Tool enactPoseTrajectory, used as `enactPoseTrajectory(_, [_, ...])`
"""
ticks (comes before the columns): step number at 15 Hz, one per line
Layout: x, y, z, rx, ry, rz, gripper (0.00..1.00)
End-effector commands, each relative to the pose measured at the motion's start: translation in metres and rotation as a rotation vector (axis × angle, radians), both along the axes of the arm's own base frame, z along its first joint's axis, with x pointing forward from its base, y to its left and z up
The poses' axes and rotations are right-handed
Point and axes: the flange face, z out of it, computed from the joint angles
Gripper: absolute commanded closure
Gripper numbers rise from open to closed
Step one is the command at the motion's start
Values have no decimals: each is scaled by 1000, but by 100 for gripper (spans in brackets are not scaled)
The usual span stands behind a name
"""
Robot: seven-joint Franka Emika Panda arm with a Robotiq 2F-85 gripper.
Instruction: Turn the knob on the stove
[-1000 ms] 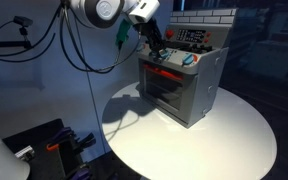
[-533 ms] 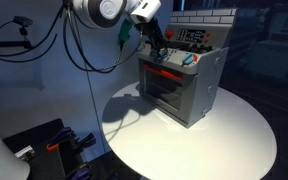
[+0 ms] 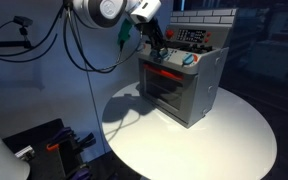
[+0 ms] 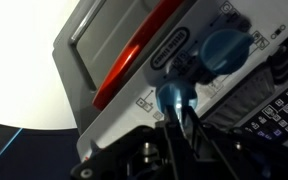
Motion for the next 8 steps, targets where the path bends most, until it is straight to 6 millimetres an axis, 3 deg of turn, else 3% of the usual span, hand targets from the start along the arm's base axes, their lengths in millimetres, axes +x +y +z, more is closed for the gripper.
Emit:
enactPoseTrajectory(1, [-3,-7,11,-34,6,10,95])
enactPoseTrajectory(8, [-8,-13,24,-152,3,95,95])
